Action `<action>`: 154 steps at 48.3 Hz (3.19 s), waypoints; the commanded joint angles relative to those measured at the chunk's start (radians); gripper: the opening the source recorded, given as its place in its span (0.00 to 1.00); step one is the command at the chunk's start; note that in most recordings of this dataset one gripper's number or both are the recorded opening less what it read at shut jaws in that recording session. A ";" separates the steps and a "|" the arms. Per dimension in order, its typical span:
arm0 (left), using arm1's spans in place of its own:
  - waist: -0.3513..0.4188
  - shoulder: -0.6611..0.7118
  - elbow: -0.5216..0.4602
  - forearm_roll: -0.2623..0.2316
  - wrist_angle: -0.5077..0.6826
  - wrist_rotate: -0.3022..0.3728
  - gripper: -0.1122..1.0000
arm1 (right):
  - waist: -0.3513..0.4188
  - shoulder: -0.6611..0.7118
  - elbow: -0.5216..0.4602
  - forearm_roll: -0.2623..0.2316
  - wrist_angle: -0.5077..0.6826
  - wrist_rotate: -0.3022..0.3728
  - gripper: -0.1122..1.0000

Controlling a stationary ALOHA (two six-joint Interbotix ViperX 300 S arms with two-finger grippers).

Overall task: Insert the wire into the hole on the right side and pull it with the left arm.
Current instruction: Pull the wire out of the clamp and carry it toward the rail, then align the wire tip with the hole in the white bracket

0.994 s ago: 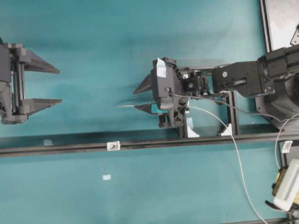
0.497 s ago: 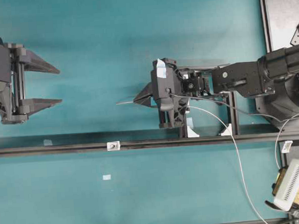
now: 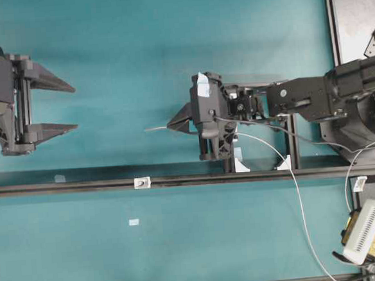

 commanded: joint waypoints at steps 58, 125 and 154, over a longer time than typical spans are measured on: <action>-0.048 0.017 -0.020 -0.008 -0.147 -0.040 0.78 | 0.015 -0.268 0.021 -0.009 0.107 -0.002 0.13; -0.324 0.492 -0.083 -0.028 -0.739 -0.069 0.77 | 0.609 0.087 0.103 0.778 -0.719 -0.377 0.13; -0.328 0.554 -0.130 -0.028 -0.741 -0.133 0.77 | 0.620 0.199 0.091 0.827 -0.808 -0.371 0.13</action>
